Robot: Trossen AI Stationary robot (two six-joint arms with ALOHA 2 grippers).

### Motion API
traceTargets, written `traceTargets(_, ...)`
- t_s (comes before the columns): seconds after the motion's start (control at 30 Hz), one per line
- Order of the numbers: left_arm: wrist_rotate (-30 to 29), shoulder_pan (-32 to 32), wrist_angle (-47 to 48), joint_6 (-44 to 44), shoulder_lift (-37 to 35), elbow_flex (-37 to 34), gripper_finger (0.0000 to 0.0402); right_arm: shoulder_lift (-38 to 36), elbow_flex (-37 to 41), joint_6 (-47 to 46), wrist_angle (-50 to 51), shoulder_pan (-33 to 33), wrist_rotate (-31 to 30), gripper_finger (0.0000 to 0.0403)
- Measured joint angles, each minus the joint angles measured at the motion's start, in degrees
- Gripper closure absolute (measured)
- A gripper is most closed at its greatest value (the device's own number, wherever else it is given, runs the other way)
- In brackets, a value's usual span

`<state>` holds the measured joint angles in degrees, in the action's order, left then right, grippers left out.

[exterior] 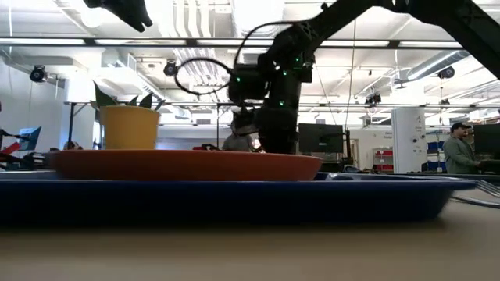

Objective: Pick and place plate/cup/fork/spoon on tray
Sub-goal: Adjust the blue tray

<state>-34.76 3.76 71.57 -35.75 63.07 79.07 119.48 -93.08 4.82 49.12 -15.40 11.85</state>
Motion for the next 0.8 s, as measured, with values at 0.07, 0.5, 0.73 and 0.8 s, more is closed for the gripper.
traceTargets(0.07,0.05,0.00,0.00,-0.03,0.54,-0.14,0.0248,-0.51,0.04,1.14,0.02,-2.08,-1.21,0.0395)
traceTargets(0.5,1.46,-0.01,-0.04,-4.48,1.66,-5.73,0.0248,-4.48,1.16,2.84,0.03,-9.83,-1.46,0.0395)
traceTargets(0.73,1.54,0.01,-0.59,-5.98,1.64,-7.35,0.0248,-5.49,1.16,3.08,-0.31,-9.75,-1.10,0.0395)
traceTargets(0.8,1.62,0.01,-0.50,-7.41,1.62,-7.37,0.0248,-5.58,1.16,2.37,-0.28,-9.72,-1.08,0.0395)
